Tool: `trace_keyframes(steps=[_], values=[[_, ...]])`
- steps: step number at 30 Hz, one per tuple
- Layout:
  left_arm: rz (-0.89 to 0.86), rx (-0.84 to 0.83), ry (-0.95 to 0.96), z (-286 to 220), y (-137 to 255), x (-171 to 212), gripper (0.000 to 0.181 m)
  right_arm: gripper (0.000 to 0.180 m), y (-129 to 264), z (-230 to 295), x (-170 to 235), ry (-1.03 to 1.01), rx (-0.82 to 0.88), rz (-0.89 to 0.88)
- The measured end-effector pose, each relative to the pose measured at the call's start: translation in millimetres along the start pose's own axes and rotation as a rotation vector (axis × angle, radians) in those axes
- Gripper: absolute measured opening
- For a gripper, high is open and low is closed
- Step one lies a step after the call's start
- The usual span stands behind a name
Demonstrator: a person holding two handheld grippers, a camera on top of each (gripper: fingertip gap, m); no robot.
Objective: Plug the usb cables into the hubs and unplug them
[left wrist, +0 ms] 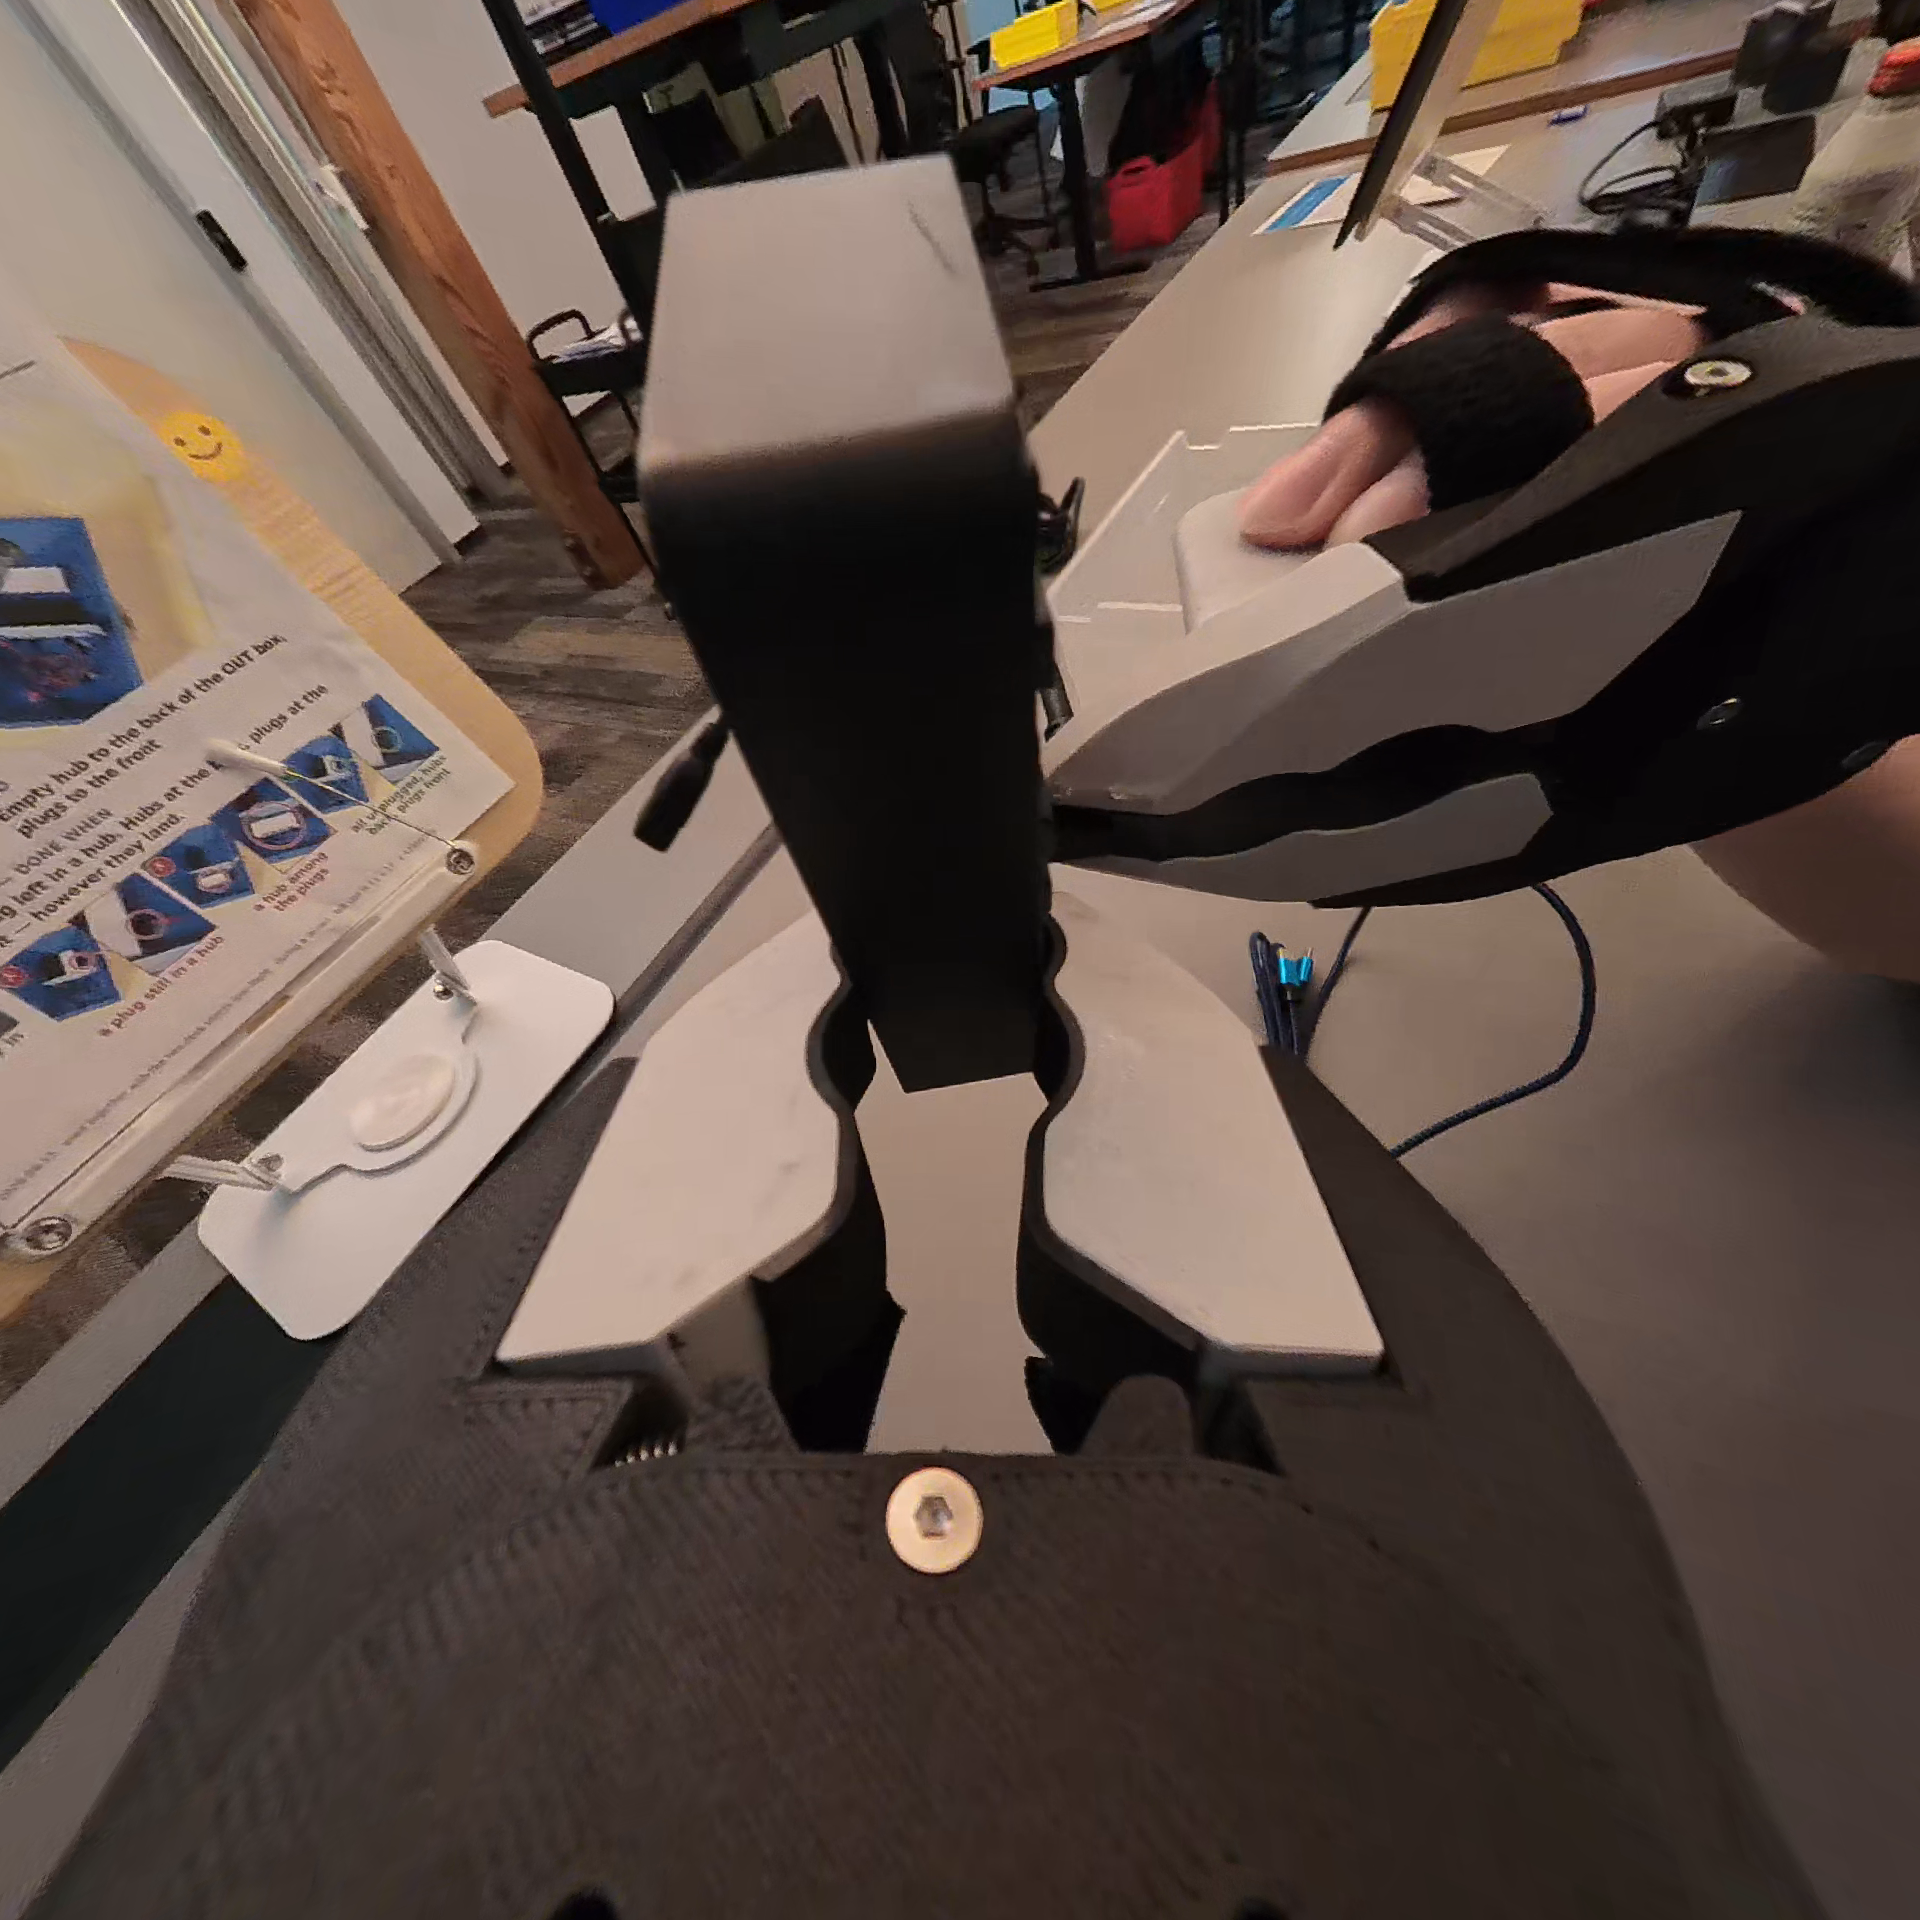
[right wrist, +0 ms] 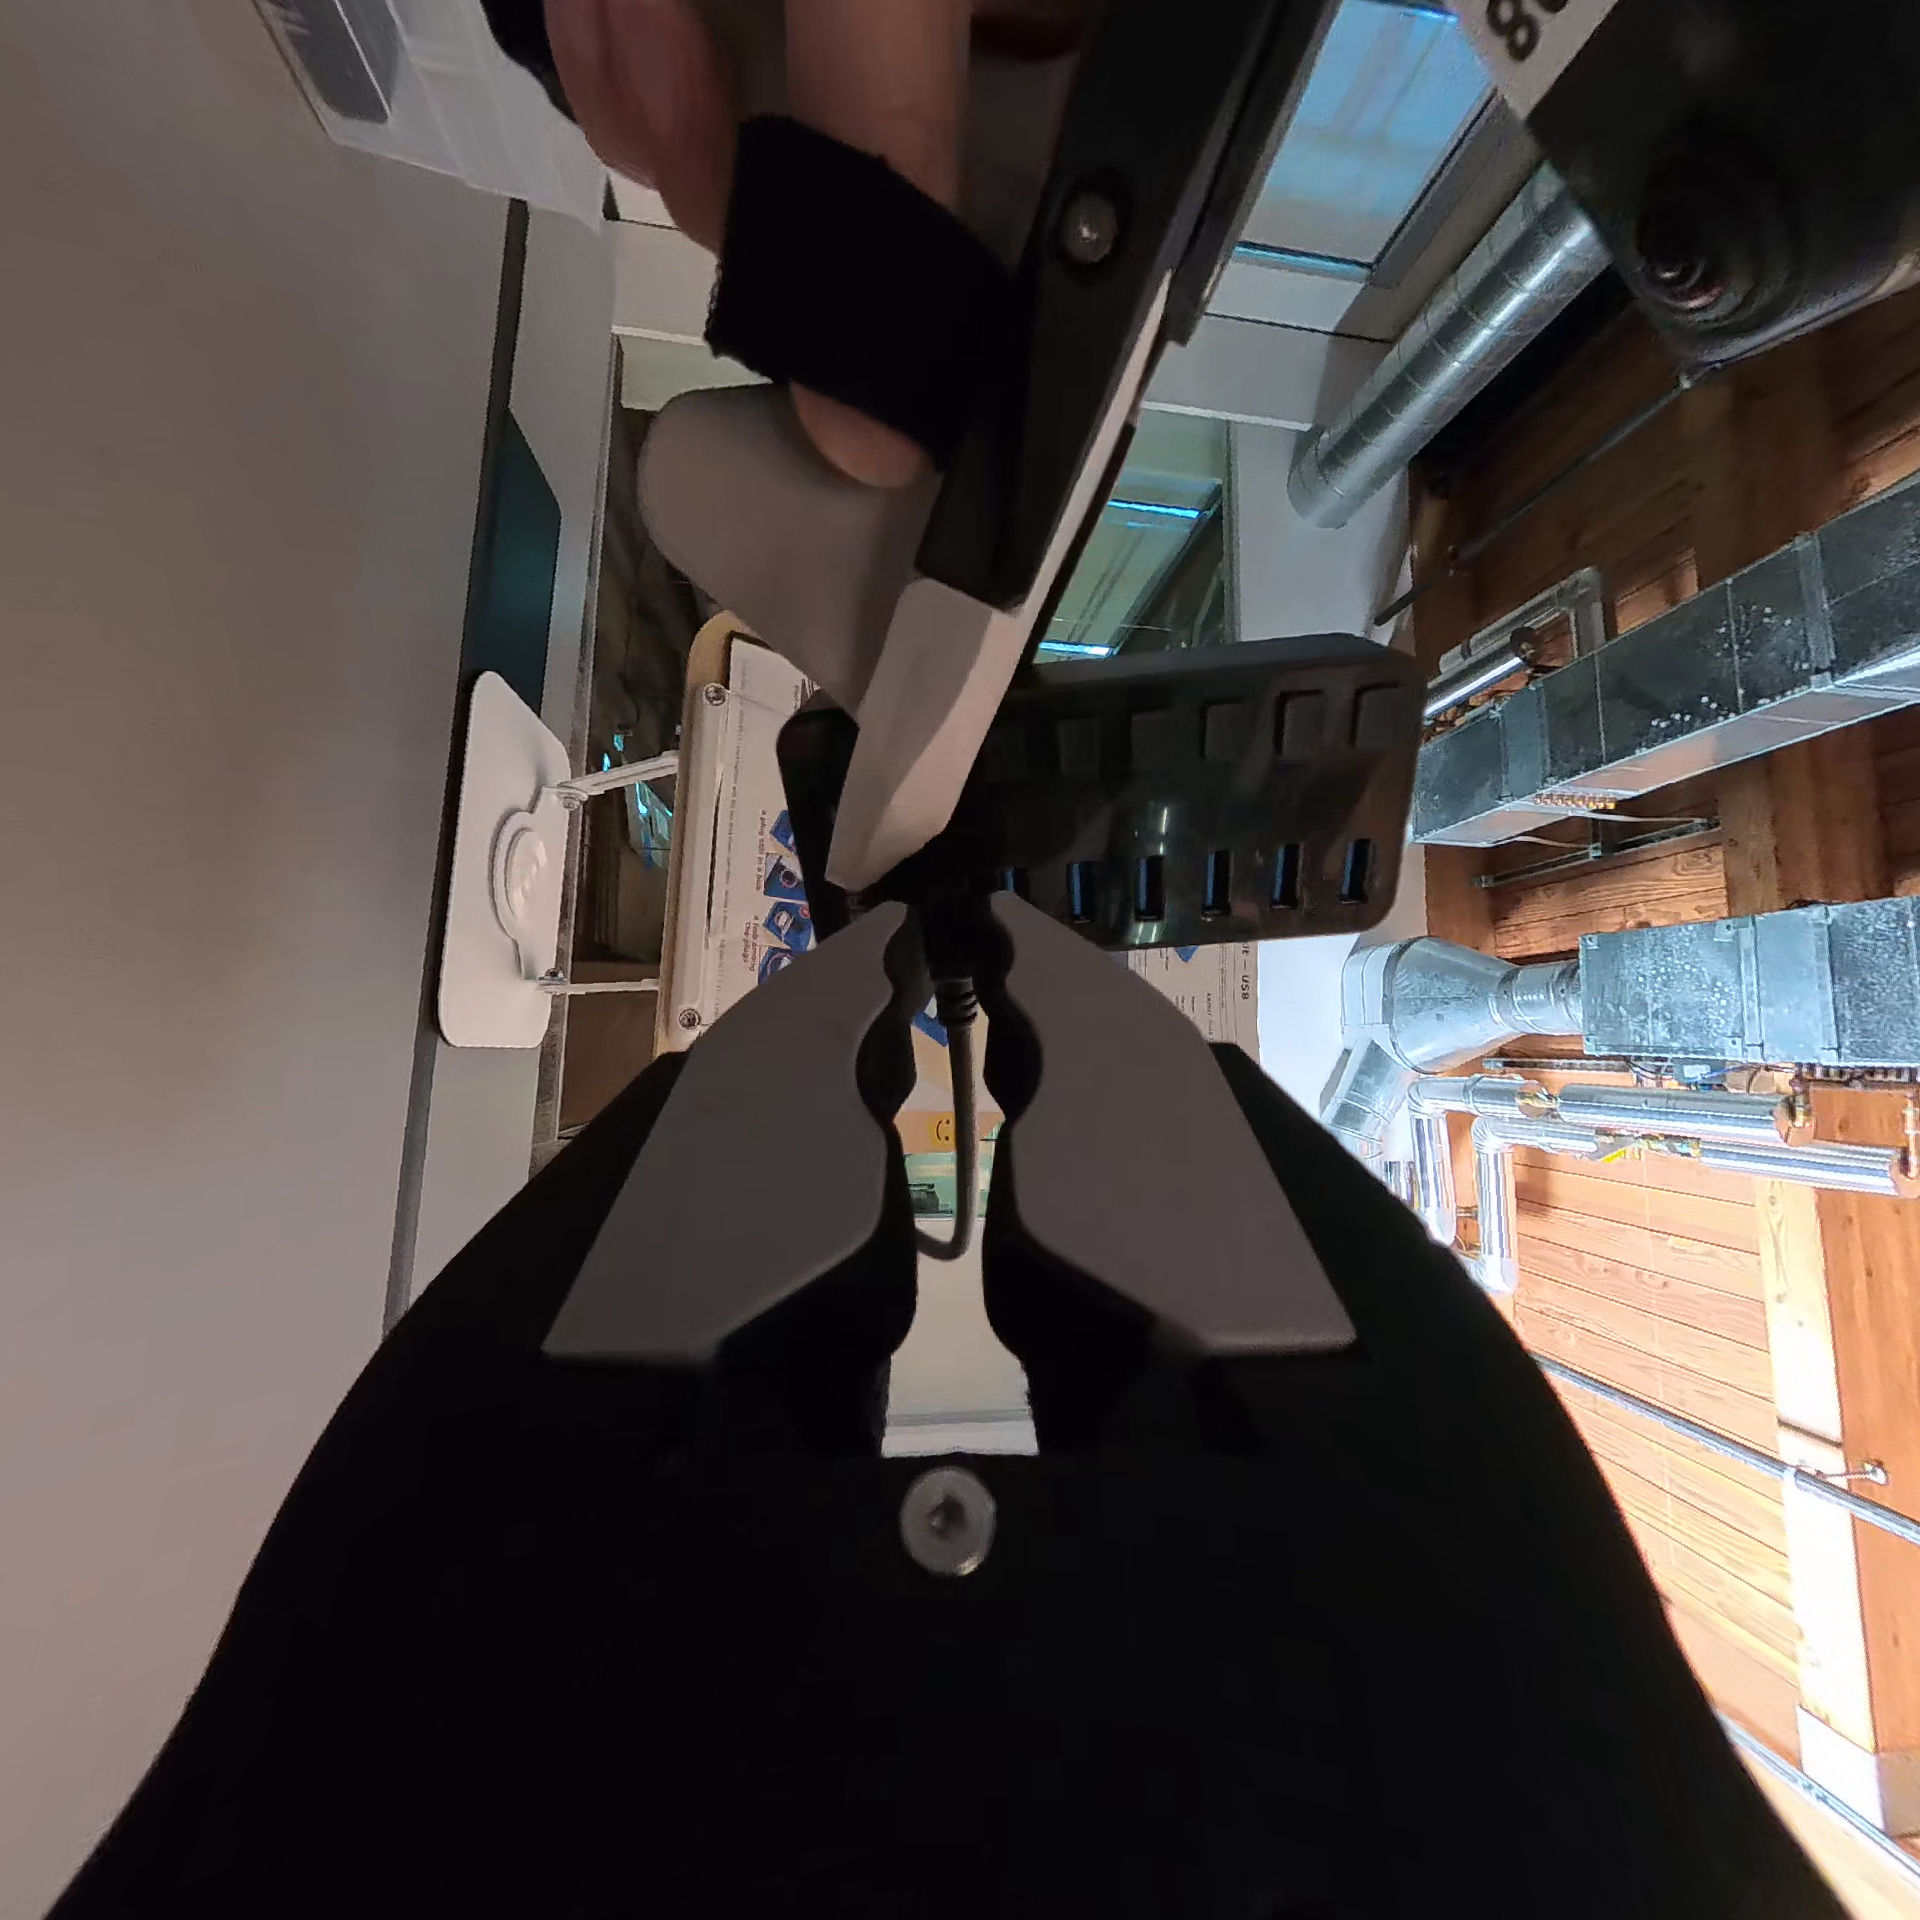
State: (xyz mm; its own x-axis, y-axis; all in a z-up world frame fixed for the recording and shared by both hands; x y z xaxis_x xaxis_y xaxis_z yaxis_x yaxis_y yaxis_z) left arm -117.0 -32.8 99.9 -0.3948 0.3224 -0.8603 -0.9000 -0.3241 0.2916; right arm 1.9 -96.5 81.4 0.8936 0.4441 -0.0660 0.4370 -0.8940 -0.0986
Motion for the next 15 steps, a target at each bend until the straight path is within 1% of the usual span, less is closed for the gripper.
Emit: trace_keyframes(steps=[4, 7, 9, 11, 13, 15], values=[[-0.009, -0.037, 0.020, 3, -11, 8, 0.026, 0.009, -5, 6, 7, -0.010, 0.001, 0.016], [0.015, -0.096, 0.011, 10, -27, 27, 0.026, 0.011, -18, 22, 20, 0.015, -0.013, 0.015], [0.059, -0.124, 0.024, 20, -38, 50, 0.026, 0.021, -26, 33, 32, -0.020, -0.047, 0.022], [0.106, -0.119, 0.065, 34, -46, 79, 0.026, 0.021, -28, 41, 44, -0.043, -0.088, 0.037], [0.103, -0.060, 0.143, 45, -53, 108, 0.026, 0.021, -28, 48, 56, -0.080, -0.176, 0.051], [0.127, -0.018, 0.187, 53, -58, 133, 0.026, 0.021, -27, 50, 67, -0.101, -0.209, 0.090]])
Point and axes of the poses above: each gripper's, where its closed fingertips meet, y back along the fingers, x out of its underside, z = x × y across the jaws, the point moved 9 cm from there along y, back along the fingers, and after that the axes turned 10 degrees about -y, right-handed, at the moved point
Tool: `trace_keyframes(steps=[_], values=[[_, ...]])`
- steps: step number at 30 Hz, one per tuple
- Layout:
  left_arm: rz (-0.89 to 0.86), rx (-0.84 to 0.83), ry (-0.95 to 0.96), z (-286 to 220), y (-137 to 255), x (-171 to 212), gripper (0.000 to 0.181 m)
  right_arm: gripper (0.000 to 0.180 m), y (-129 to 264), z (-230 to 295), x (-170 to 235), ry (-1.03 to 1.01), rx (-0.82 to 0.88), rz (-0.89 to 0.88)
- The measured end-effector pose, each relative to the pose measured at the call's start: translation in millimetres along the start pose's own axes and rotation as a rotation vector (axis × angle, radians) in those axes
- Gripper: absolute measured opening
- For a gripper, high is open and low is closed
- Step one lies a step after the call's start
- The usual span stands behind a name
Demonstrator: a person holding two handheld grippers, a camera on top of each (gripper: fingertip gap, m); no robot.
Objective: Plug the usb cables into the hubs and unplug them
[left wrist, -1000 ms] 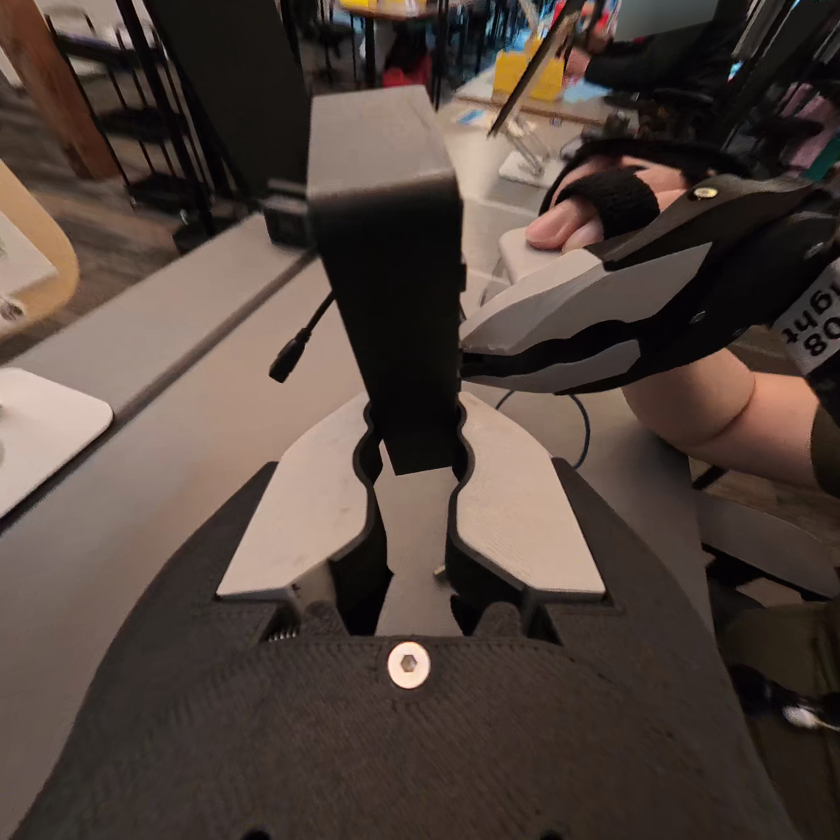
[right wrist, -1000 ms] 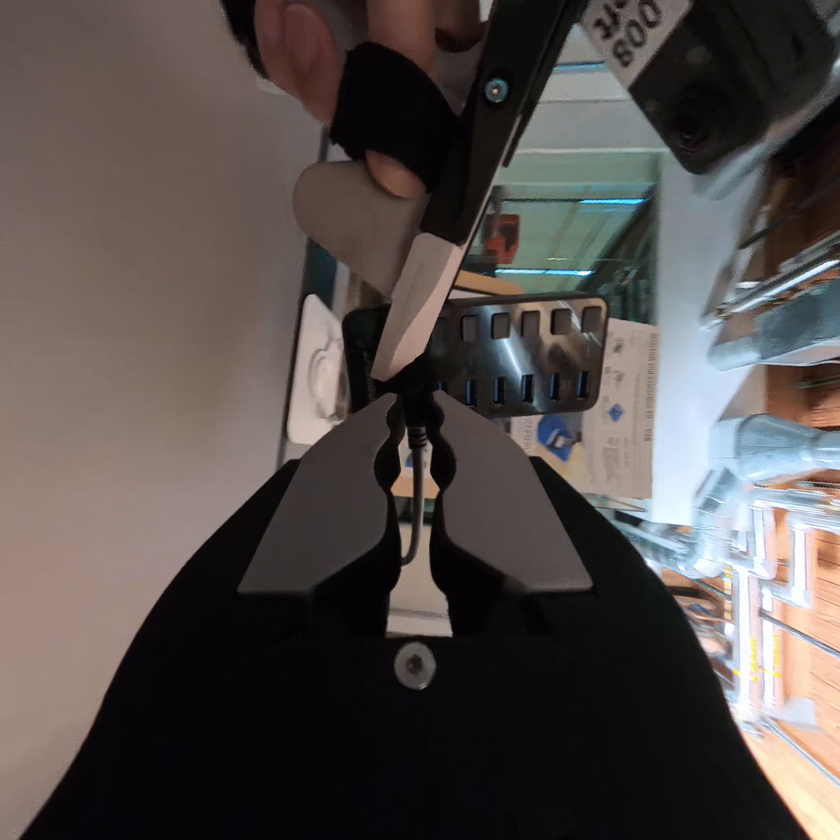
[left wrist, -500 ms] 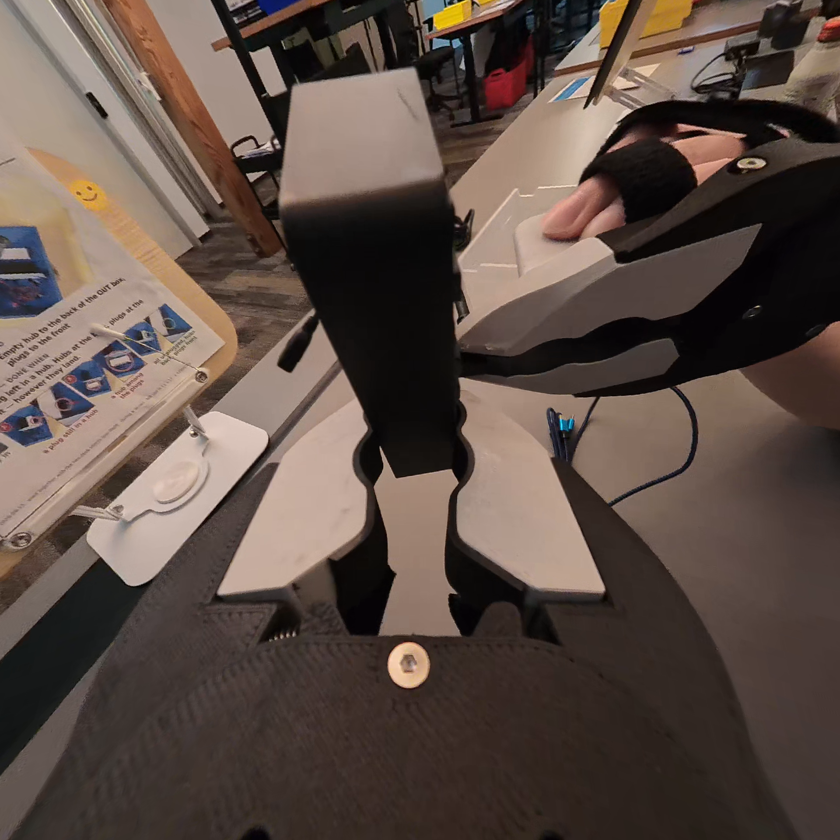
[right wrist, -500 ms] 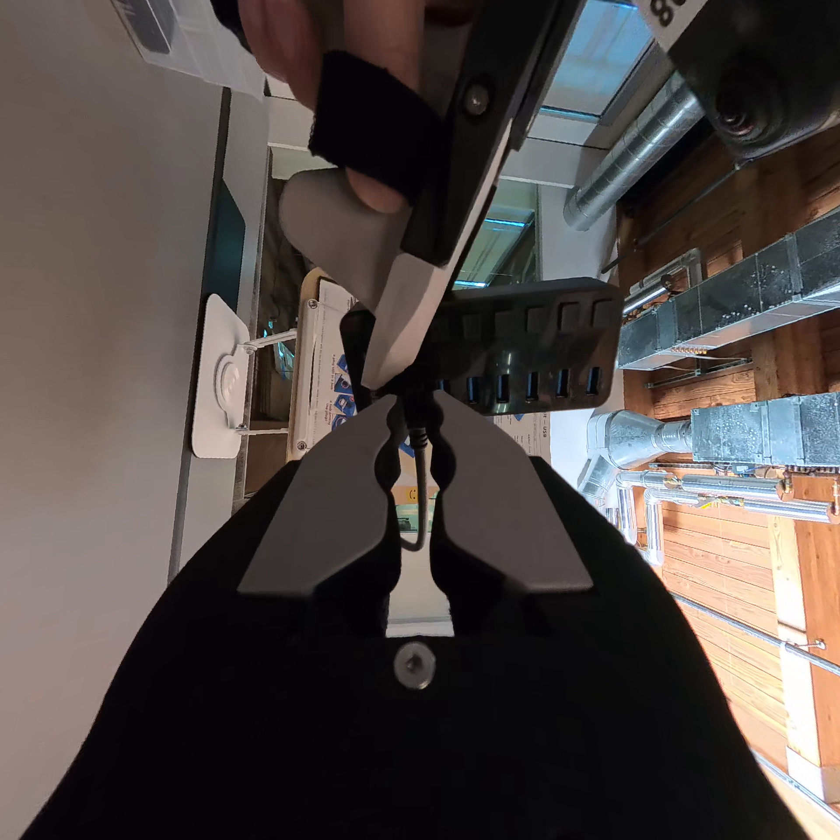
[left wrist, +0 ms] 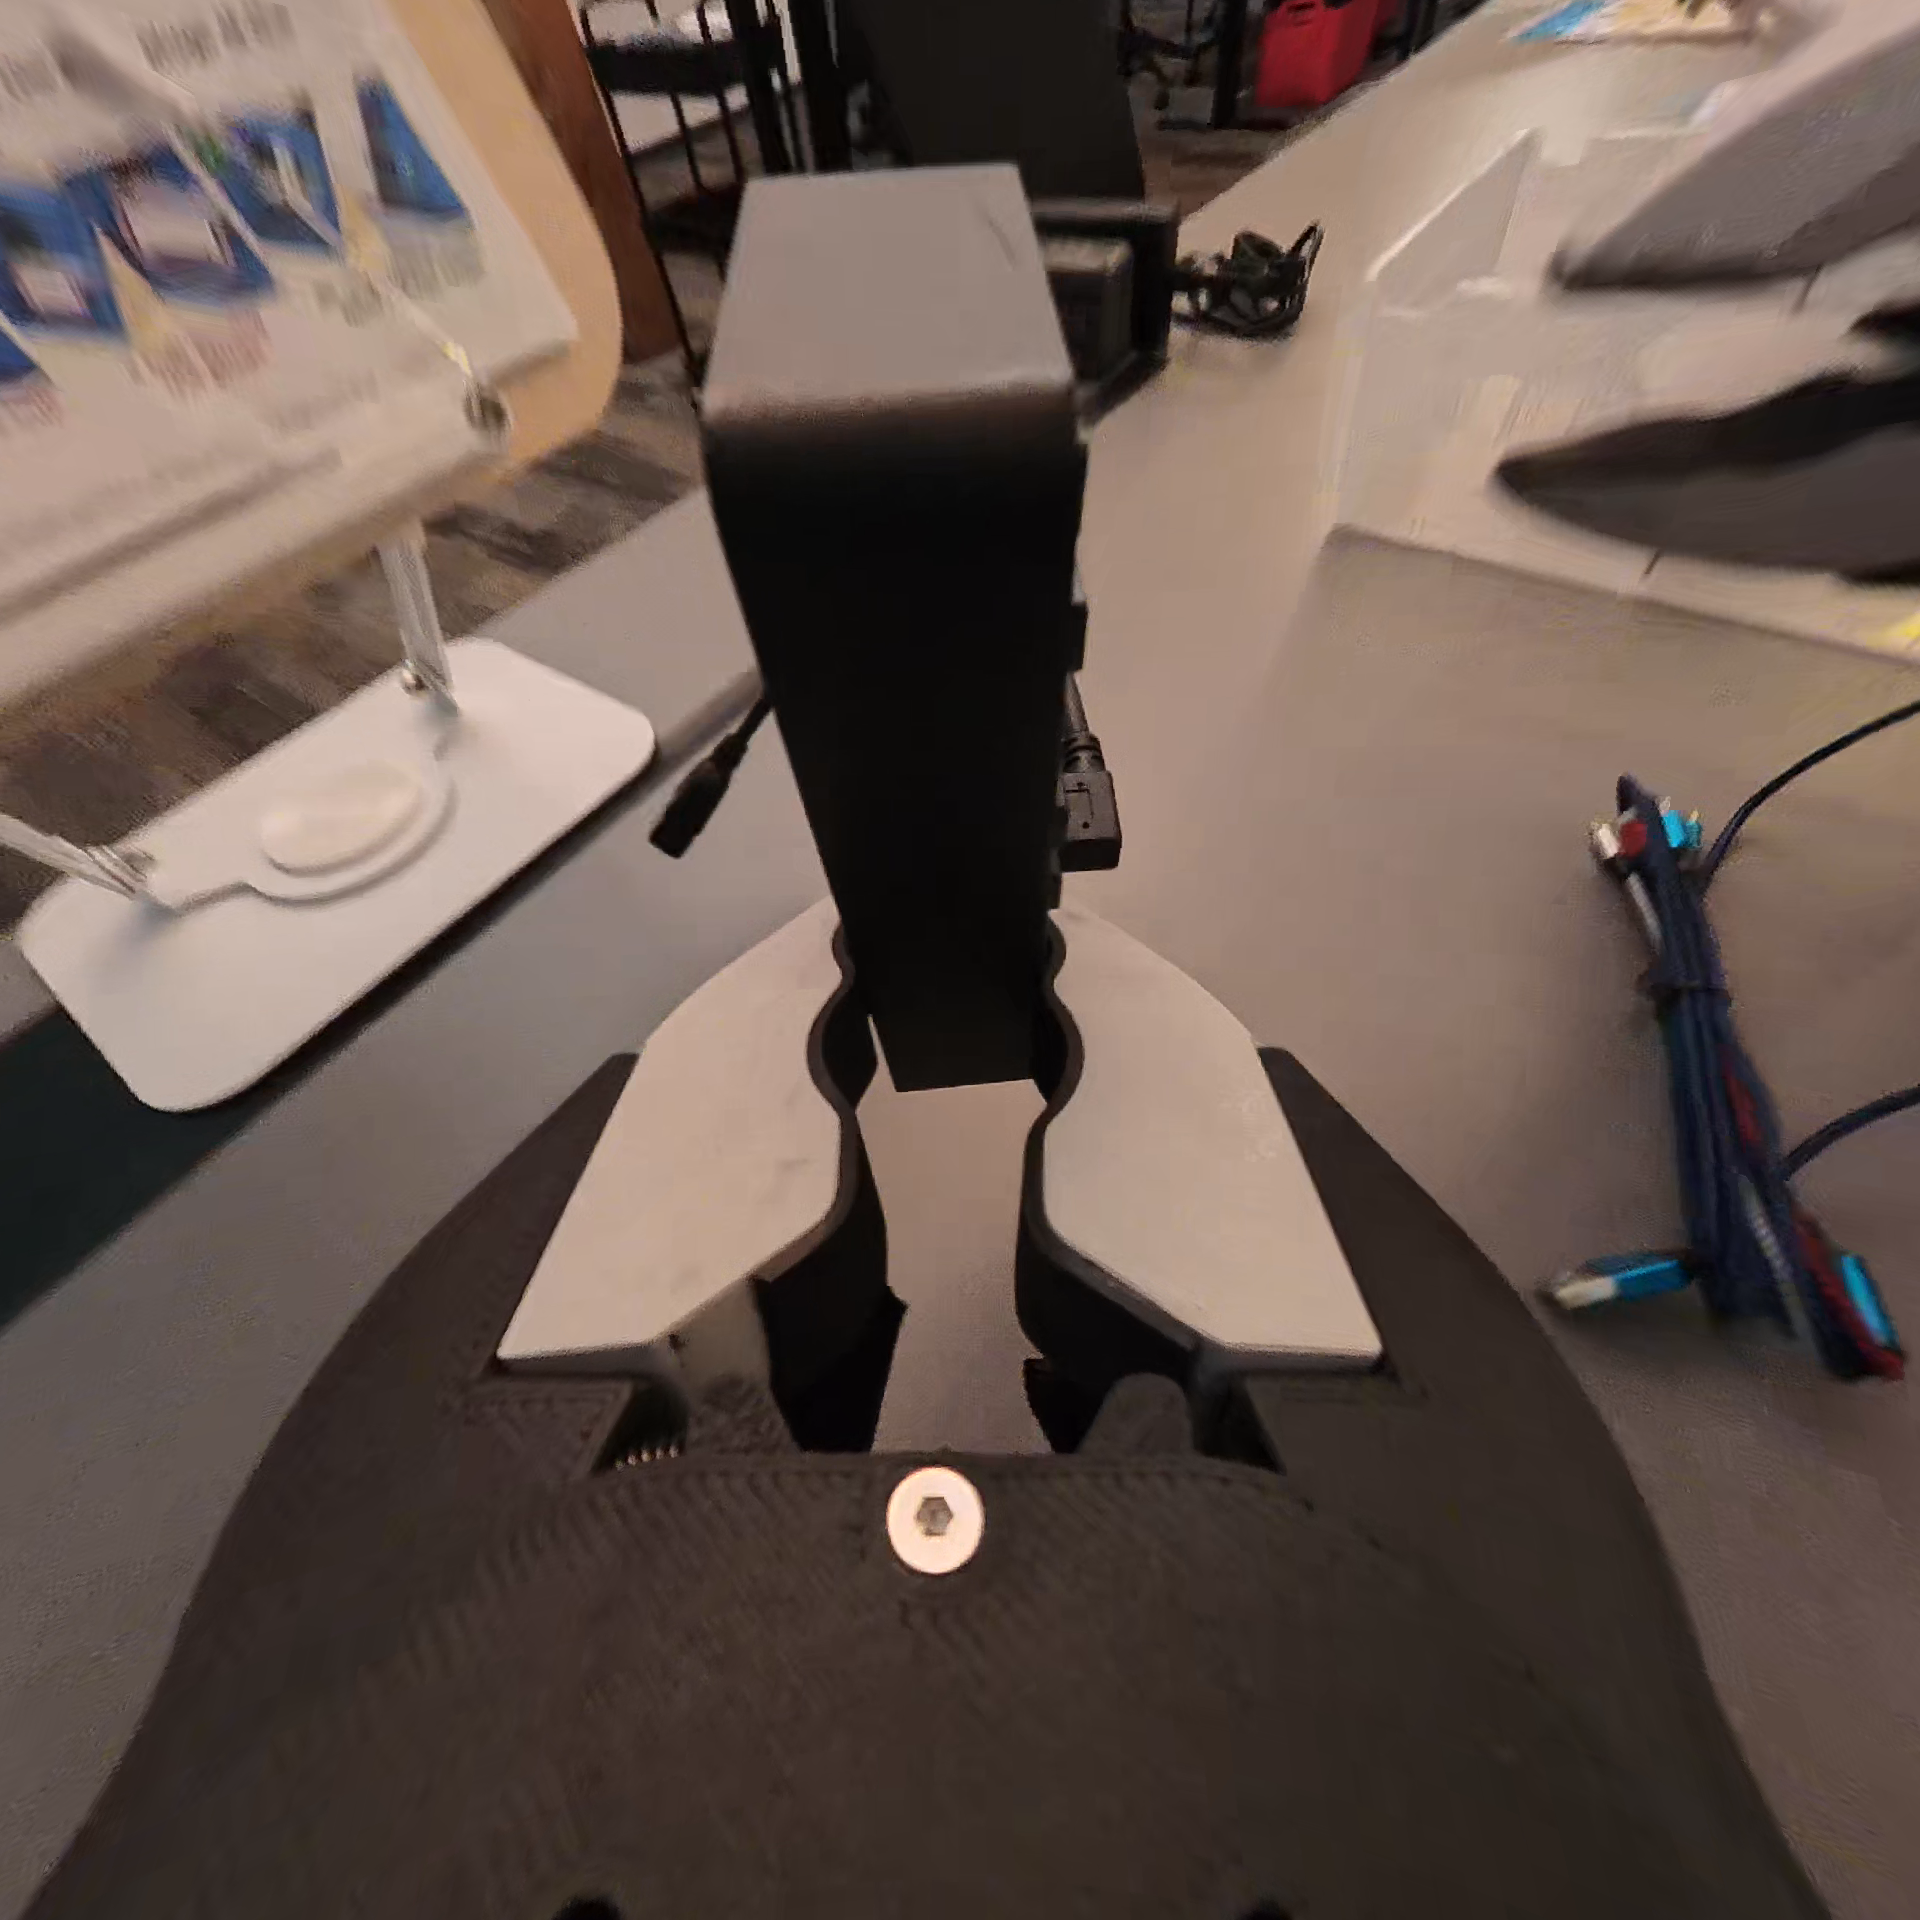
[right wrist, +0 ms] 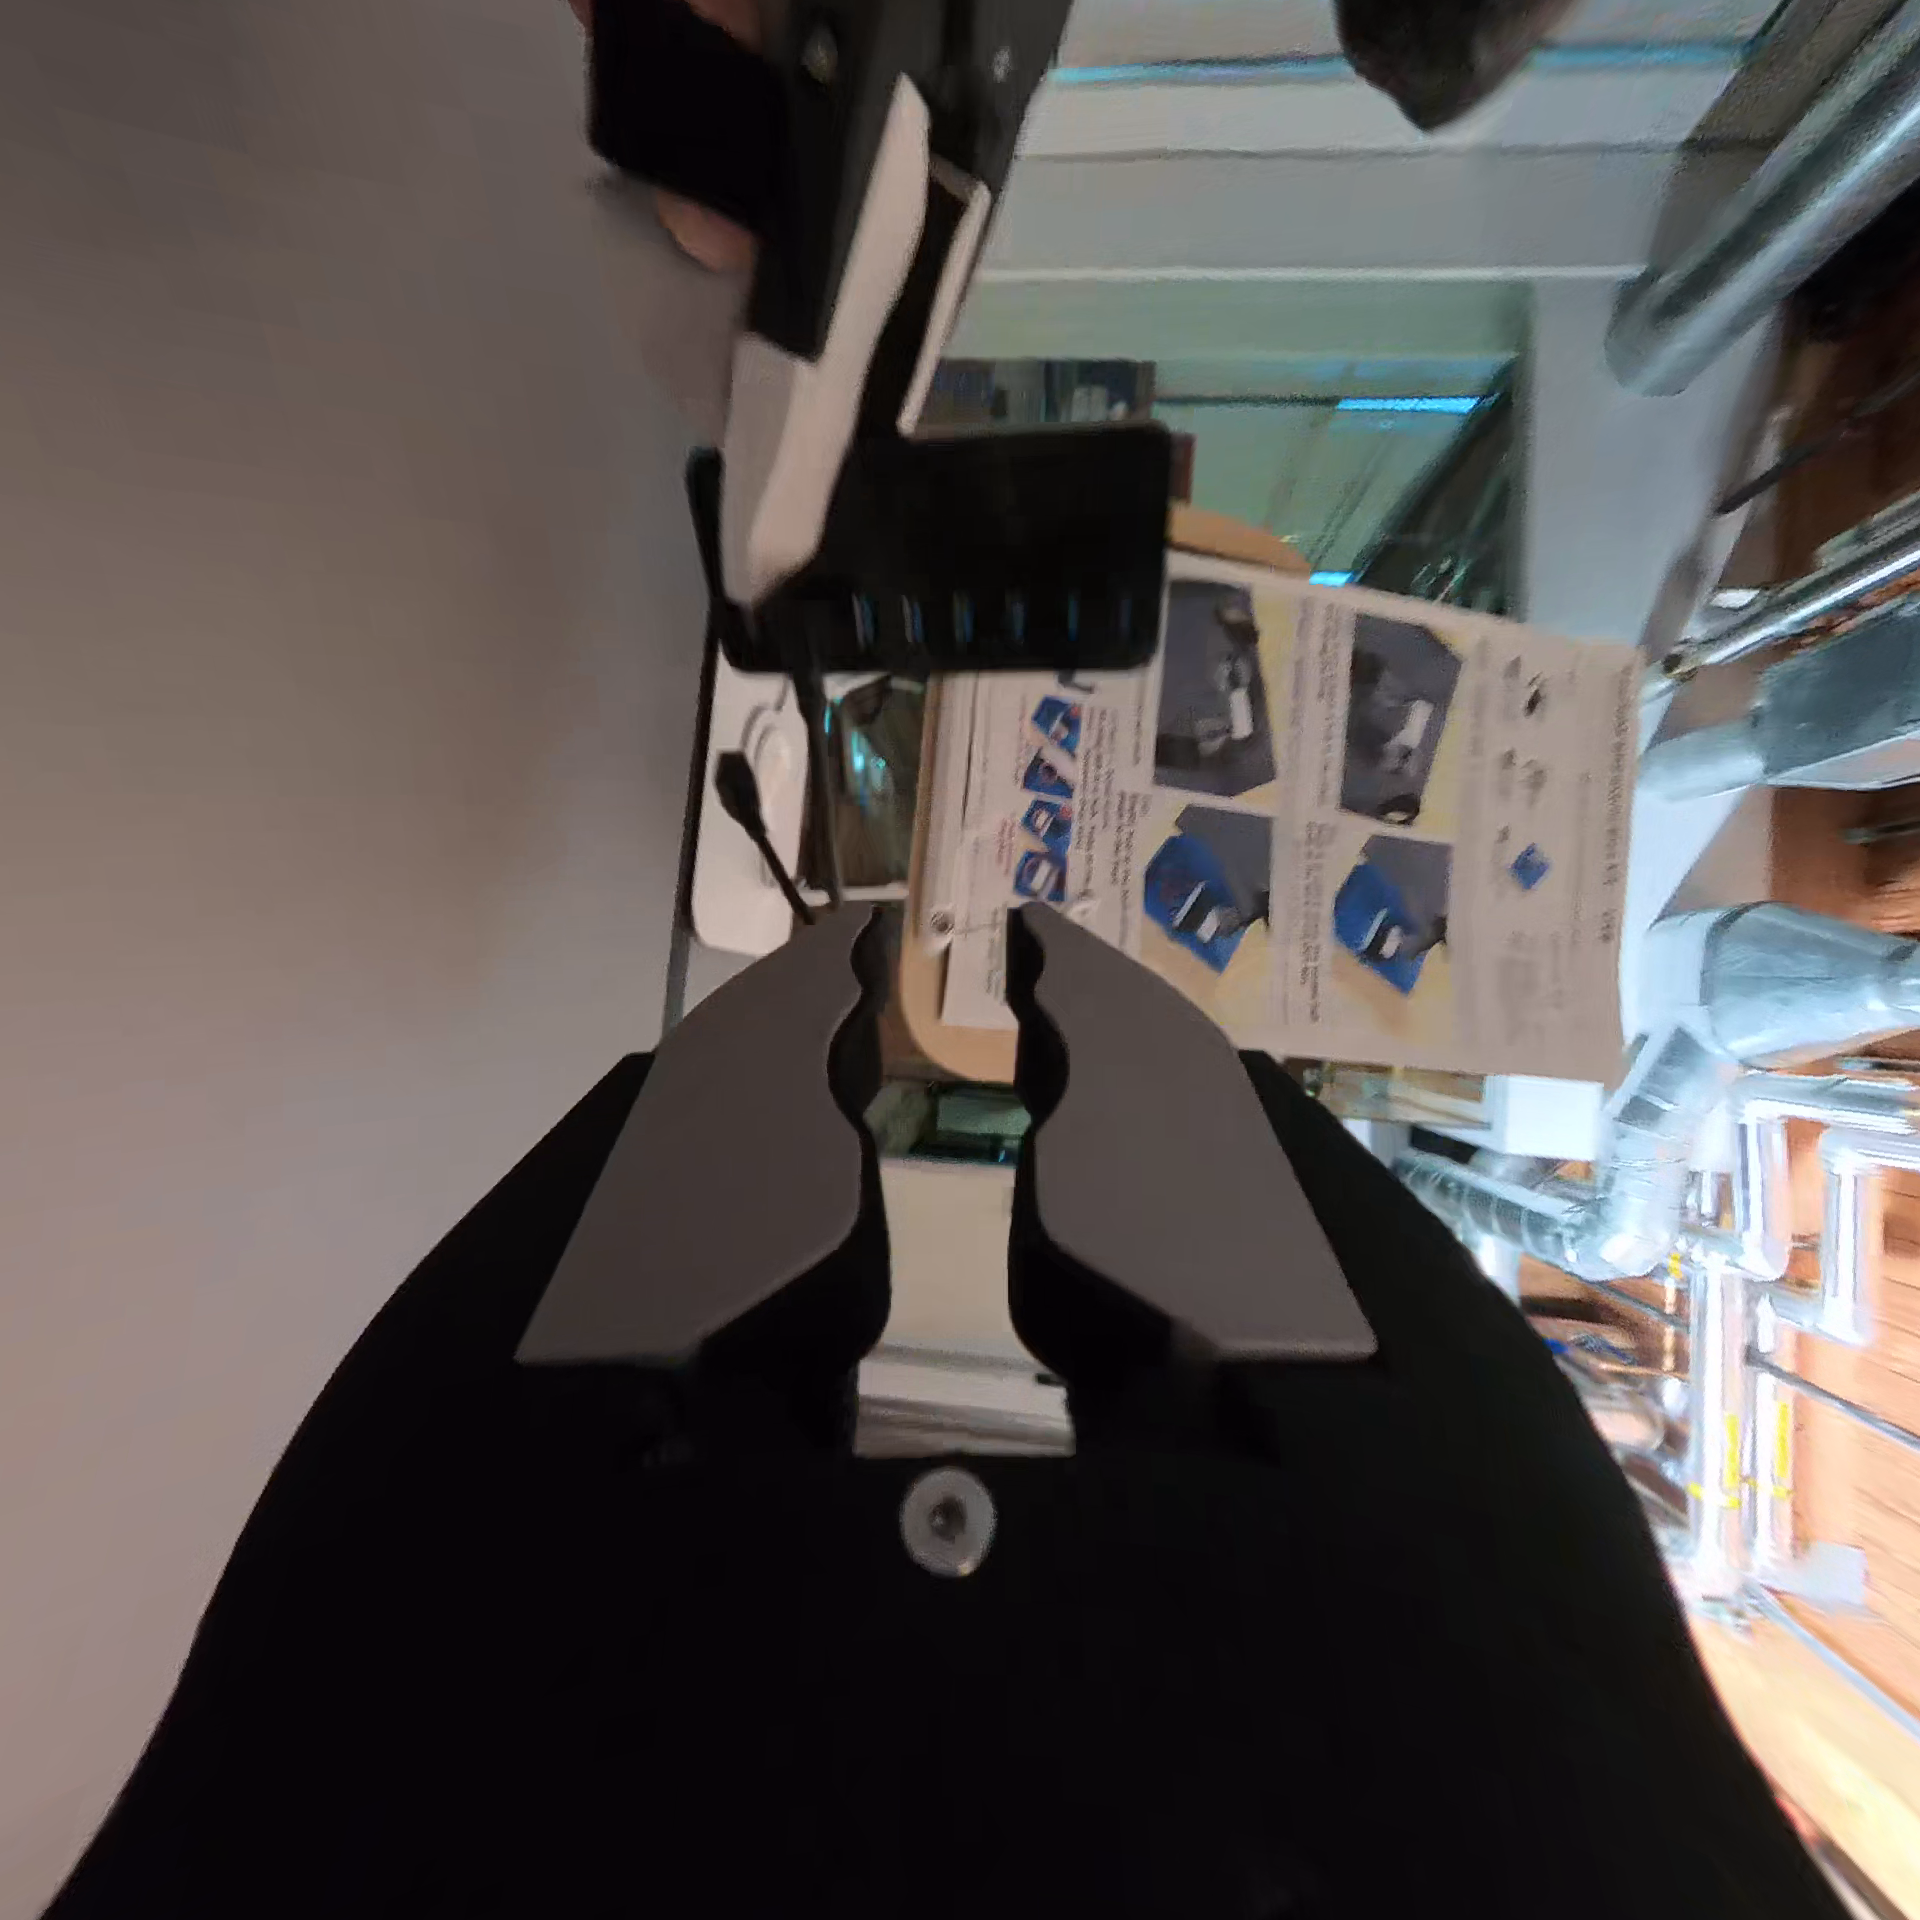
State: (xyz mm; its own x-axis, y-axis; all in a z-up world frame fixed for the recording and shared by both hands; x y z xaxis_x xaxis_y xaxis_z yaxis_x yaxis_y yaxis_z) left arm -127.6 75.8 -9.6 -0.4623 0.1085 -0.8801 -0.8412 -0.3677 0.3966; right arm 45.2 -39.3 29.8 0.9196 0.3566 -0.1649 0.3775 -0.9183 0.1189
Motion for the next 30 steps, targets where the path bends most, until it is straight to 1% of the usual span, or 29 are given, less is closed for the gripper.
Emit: trace_keyframes(steps=[3, 6, 14, 19, 23, 25, 28, 30], values=[[0.088, 0.053, 0.028, 9, -11, 29, 0.026, 0.021, 0, 1, 14, -0.028, -0.054, 0.057], [0.173, 0.110, 0.070, 12, -20, 48, 0.026, 0.020, 0, 1, 19, -0.039, -0.061, 0.066], [0.322, 0.130, -0.014, 6, -30, 66, 0.026, 0.019, -1, 3, 24, -0.045, -0.114, 0.091], [0.298, 0.176, 0.020, 8, -27, 71, 0.026, 0.015, 0, 4, 24, -0.044, -0.136, 0.084], [0.352, 0.230, 0.003, 9, -23, 77, 0.028, 0.014, 0, 3, 23, -0.050, -0.136, 0.078], [0.343, 0.236, 0.011, 10, -22, 80, 0.029, 0.014, 0, 4, 23, -0.051, -0.144, 0.078], [0.300, 0.244, 0.039, 11, -22, 83, 0.029, 0.014, 0, 7, 21, -0.050, -0.179, 0.080], [0.301, 0.248, 0.039, 13, -20, 84, 0.030, 0.015, 0, 10, 16, -0.093, -0.233, 0.047]])
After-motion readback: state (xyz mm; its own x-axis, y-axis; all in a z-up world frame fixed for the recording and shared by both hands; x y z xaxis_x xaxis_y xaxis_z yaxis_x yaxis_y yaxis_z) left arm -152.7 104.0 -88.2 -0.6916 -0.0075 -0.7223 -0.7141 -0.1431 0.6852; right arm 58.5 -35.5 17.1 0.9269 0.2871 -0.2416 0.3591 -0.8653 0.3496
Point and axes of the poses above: each gripper's, where its closed fingertips meet, y back along the fingers, x out of its underside, z = x × y across the jaws, the point moved 9 cm from there along y, back along the fingers, and after that the axes turned 10 degrees about -y, right-handed, at the moved point
